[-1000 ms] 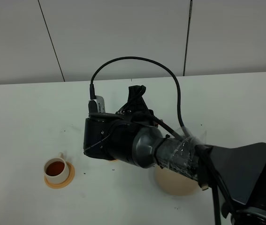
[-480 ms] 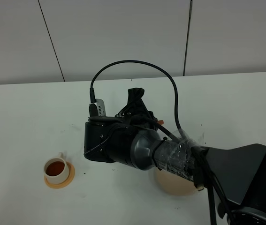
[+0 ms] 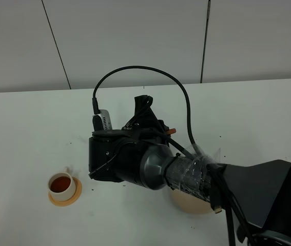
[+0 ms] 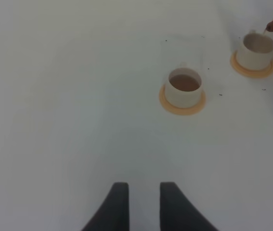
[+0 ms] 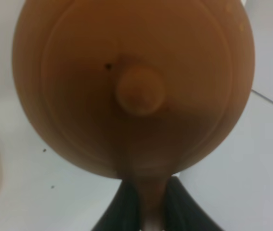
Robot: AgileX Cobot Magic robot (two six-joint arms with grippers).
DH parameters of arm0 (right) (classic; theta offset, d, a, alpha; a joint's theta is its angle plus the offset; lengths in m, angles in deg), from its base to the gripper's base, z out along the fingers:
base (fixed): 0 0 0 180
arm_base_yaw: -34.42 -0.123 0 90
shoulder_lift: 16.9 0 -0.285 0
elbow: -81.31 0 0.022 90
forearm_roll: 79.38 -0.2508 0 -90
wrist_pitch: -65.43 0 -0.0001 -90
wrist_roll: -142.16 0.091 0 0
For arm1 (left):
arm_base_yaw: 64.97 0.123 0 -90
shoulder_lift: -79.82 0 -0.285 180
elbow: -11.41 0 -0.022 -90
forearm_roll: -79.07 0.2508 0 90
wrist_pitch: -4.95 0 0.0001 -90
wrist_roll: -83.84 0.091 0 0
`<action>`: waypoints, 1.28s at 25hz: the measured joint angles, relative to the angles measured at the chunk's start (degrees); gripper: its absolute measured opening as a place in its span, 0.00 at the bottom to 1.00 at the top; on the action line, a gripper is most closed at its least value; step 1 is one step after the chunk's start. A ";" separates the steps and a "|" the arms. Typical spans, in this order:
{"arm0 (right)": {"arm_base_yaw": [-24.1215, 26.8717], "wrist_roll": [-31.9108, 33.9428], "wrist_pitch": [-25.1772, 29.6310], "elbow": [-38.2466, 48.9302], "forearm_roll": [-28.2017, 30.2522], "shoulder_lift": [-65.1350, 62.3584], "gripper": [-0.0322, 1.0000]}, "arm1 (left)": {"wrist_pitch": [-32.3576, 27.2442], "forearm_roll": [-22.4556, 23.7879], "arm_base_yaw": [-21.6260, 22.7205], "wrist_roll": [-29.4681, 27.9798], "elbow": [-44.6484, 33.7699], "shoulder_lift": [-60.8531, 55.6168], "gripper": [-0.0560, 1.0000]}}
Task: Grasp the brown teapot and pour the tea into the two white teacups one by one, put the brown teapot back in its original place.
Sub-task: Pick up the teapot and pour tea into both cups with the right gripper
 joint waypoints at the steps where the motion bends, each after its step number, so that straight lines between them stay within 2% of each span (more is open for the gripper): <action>1: 0.00 -0.41 0.00 0.00 0.02 0.00 0.12 | 0.00 0.00 0.00 0.00 0.00 0.00 0.27; 10: -0.08 -3.19 0.05 0.00 1.20 0.00 0.12 | 0.00 0.00 0.00 0.00 0.00 0.00 0.27; 32: 1.13 -4.74 0.05 0.00 2.17 0.00 0.12 | 0.00 0.00 0.00 0.00 0.00 0.00 0.27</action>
